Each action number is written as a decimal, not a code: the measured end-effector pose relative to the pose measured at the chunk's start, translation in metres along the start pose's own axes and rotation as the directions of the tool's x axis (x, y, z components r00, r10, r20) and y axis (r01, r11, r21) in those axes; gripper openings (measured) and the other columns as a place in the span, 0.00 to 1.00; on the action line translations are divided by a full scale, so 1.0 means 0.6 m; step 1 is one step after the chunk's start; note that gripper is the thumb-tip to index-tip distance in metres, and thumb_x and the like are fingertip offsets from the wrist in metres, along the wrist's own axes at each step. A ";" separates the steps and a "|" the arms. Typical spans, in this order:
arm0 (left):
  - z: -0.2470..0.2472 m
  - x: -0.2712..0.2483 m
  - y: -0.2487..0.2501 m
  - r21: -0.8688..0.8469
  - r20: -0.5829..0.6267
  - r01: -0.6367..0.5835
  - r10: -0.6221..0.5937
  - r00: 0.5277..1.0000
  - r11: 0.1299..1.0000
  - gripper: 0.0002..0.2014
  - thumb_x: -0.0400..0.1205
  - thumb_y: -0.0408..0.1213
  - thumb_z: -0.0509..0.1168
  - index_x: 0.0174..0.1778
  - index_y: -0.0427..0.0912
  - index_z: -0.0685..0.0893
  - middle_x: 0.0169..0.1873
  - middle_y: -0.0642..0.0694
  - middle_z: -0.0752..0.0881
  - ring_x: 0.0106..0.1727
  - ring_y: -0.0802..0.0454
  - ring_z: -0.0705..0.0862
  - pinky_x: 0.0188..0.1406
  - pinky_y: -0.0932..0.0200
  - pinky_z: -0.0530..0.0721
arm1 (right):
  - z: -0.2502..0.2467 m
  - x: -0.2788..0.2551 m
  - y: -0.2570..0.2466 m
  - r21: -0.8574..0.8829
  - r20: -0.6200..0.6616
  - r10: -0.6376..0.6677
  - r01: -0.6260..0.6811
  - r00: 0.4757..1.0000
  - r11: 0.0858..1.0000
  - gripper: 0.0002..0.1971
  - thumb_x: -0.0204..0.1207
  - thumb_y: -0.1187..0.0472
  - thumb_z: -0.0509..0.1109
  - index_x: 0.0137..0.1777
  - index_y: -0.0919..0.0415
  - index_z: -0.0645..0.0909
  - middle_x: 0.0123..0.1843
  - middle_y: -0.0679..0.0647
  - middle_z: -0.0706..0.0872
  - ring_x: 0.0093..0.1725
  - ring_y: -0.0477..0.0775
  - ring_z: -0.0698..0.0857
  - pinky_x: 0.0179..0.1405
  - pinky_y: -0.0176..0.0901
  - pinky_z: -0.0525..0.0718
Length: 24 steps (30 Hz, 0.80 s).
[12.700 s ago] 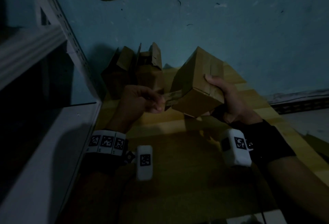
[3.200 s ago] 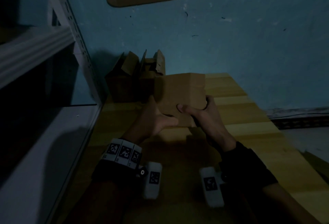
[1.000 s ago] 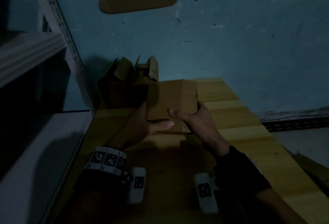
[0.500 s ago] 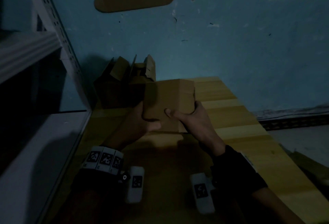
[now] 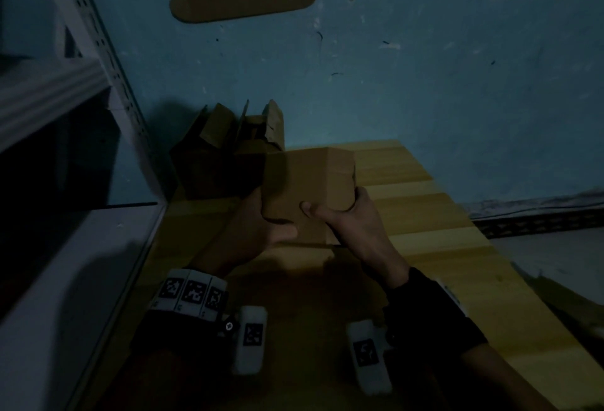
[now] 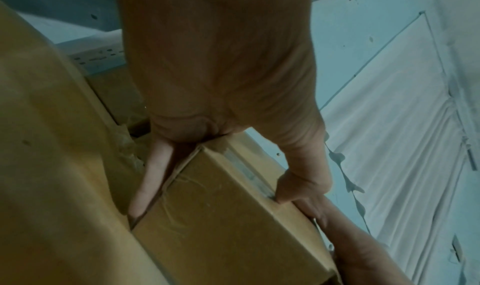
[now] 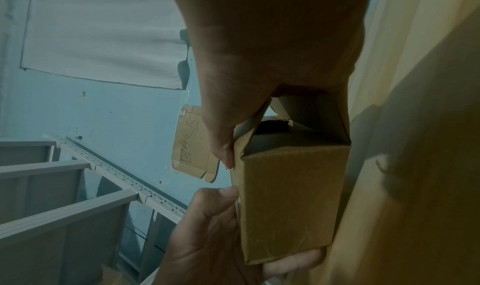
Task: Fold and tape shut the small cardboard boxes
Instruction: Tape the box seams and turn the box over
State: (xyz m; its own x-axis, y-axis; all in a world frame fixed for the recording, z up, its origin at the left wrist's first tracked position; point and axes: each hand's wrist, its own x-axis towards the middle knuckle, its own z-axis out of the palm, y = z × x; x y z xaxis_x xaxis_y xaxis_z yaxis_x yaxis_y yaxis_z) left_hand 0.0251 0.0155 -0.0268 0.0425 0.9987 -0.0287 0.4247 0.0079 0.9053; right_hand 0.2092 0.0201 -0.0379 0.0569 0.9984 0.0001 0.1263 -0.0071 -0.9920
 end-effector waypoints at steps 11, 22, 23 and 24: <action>-0.004 0.002 -0.001 0.051 -0.005 0.005 -0.005 1.000 0.999 0.49 0.62 0.42 0.82 0.79 0.46 0.67 0.64 0.50 0.79 0.63 0.50 0.79 0.60 0.53 0.77 | 0.009 -0.001 0.008 0.011 -0.004 -0.009 0.009 1.000 1.000 0.38 0.65 0.49 0.88 0.69 0.56 0.72 0.61 0.46 0.87 0.58 0.47 0.88 0.57 0.48 0.90; -0.005 0.005 -0.002 0.103 -0.021 0.028 -0.026 0.999 0.994 0.45 0.68 0.36 0.82 0.79 0.47 0.66 0.61 0.52 0.77 0.61 0.52 0.77 0.61 0.53 0.75 | 0.012 0.002 0.012 0.017 -0.012 0.002 -0.002 1.000 1.000 0.39 0.64 0.49 0.89 0.69 0.56 0.72 0.62 0.47 0.87 0.59 0.49 0.88 0.58 0.49 0.90; -0.006 0.004 -0.001 0.095 -0.016 0.021 -0.020 1.000 0.995 0.45 0.69 0.35 0.81 0.79 0.47 0.66 0.60 0.53 0.77 0.60 0.54 0.76 0.60 0.54 0.74 | 0.012 0.002 0.012 0.015 -0.010 0.003 -0.003 1.000 1.000 0.38 0.64 0.48 0.89 0.69 0.56 0.72 0.62 0.47 0.87 0.59 0.48 0.88 0.57 0.47 0.90; -0.007 0.004 -0.002 0.082 -0.008 0.011 -0.010 1.000 0.997 0.44 0.69 0.35 0.81 0.80 0.47 0.65 0.58 0.56 0.77 0.58 0.55 0.76 0.59 0.55 0.74 | 0.012 0.001 0.009 0.012 -0.006 0.001 -0.001 1.000 1.000 0.38 0.64 0.48 0.89 0.69 0.55 0.72 0.62 0.47 0.86 0.58 0.47 0.88 0.55 0.44 0.89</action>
State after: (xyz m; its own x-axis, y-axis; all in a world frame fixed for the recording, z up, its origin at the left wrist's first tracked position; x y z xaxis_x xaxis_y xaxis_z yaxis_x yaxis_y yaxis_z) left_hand 0.0211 0.0179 -0.0260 0.0313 0.9989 -0.0348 0.4982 0.0145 0.8669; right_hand 0.2029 0.0208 -0.0440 0.0627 0.9980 0.0001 0.1147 -0.0071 -0.9934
